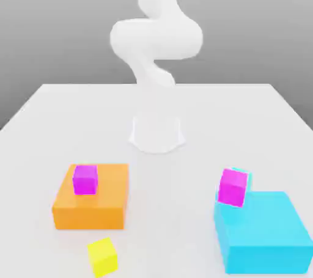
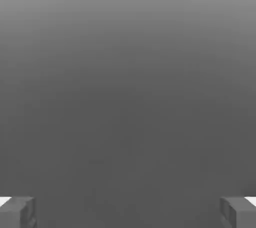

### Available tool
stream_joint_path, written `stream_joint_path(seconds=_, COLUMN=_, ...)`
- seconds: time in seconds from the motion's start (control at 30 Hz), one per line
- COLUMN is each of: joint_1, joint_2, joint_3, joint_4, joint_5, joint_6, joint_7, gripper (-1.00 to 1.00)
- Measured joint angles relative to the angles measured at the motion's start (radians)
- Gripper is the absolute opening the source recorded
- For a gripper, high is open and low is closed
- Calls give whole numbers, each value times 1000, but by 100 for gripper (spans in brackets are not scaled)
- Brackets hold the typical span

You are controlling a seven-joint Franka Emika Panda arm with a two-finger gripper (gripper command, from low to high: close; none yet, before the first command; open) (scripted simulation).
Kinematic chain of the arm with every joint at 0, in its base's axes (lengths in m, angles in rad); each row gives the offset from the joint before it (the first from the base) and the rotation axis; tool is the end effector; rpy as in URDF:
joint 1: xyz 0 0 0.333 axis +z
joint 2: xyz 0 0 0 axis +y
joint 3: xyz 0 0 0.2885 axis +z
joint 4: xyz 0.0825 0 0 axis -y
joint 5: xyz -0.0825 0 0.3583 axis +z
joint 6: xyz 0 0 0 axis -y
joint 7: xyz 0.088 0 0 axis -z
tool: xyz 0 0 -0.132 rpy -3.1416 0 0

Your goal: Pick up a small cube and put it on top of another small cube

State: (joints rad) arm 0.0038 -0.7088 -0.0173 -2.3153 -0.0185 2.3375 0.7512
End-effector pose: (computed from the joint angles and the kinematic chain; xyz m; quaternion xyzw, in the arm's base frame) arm 0.3895 -0.0077 0.6358 -0.8678 0.3452 -0.3343 0.1265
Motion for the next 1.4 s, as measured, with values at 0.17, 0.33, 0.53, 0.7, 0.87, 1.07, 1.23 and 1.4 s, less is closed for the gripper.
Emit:
stream_joint_path(seconds=0.17, joint_1=9, joint_2=186, joint_3=-45, joint_4=-31, joint_5=-30, joint_6=77, joint_7=-106, gripper=0)
stream_joint_path(seconds=0.33, joint_1=19, joint_2=367, joint_3=-96, joint_4=-62, joint_5=-39, joint_6=151, joint_7=-223, gripper=0)
stream_joint_path(seconds=0.53, joint_1=20, joint_2=585, joint_3=-148, joint_4=-99, joint_5=-10, joint_6=241, joint_7=-392, gripper=0)
stream_joint_path(seconds=0.7, joint_1=-13, joint_2=769, joint_3=-156, joint_4=-129, joint_5=46, joint_6=316, joint_7=-555, gripper=0)
stream_joint_path(seconds=0.87, joint_1=-65, joint_2=952, joint_3=-126, joint_4=-155, joint_5=103, joint_6=393, joint_7=-714, gripper=0)
stream_joint_path(seconds=1.07, joint_1=-115, joint_2=1152, joint_3=-69, joint_4=-122, joint_5=159, joint_6=539, joint_7=-774, gripper=-100)
stream_joint_path(seconds=1.23, joint_1=-116, joint_2=1152, joint_3=-69, joint_4=-122, joint_5=158, joint_6=537, joint_7=-773, gripper=-100)
stream_joint_path(seconds=1.4, joint_1=-99, joint_2=1060, joint_3=-91, joint_4=-142, joint_5=131, joint_6=466, joint_7=-752, gripper=-100)
